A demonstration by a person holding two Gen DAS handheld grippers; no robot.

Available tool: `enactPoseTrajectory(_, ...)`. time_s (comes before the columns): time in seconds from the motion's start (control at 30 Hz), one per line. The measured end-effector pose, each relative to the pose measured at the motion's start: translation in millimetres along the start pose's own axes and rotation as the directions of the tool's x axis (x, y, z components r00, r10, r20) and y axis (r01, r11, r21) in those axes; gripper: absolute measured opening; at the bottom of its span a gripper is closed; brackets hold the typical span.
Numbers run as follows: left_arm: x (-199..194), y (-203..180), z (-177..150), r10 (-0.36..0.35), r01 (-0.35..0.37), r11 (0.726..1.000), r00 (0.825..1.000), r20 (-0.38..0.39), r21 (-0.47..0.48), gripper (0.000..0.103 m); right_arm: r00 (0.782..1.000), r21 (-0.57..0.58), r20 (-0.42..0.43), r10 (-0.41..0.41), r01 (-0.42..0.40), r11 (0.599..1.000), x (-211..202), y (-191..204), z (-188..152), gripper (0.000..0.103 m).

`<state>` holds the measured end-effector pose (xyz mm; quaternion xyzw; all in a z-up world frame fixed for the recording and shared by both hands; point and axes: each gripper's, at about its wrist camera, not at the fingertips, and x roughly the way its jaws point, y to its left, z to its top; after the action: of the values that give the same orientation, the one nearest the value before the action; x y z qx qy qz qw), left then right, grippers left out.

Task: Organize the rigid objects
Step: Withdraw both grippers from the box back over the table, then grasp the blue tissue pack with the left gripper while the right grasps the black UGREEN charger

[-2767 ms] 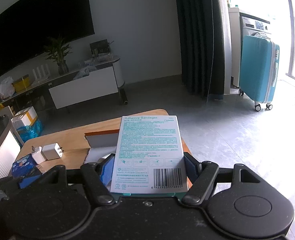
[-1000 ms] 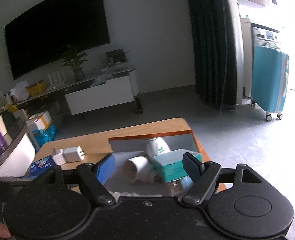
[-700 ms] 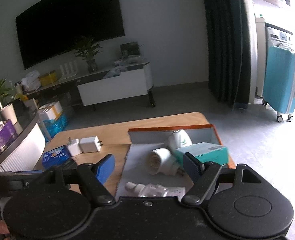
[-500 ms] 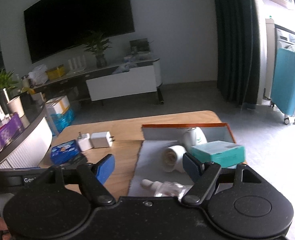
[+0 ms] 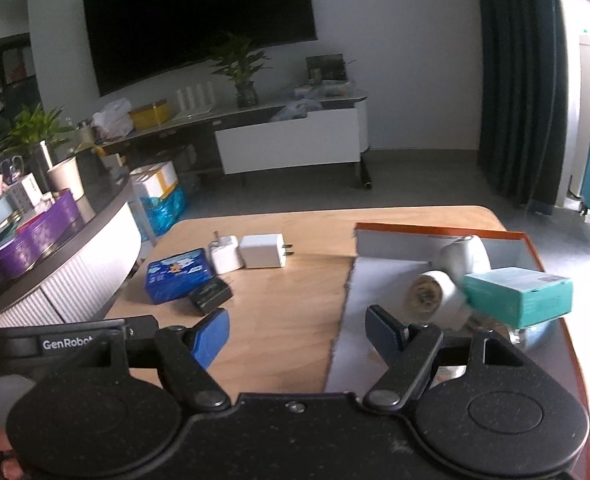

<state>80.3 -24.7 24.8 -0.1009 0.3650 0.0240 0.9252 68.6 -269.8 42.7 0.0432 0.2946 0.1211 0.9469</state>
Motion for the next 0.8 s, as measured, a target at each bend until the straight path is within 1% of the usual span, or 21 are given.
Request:
enactPoseTrajectory(0.17, 1.7, 10.1, 2.2, 0.02, -0.02, 1.0, 1.0, -0.002, -0.016, 0.1, 1.0, -0.017, -0.013, 0.017, -0.017, 1.0, 7.7, 10.0, -0.4, 0.089)
enactPoseTrajectory(0.8, 9.1, 24.9, 7.6, 0.049, -0.049, 0.998, 0.999, -0.009, -0.033, 0.1, 0.997, -0.053, -0.053, 0.052, -0.055, 0.997, 30.1, 25.5, 0.8, 0.089)
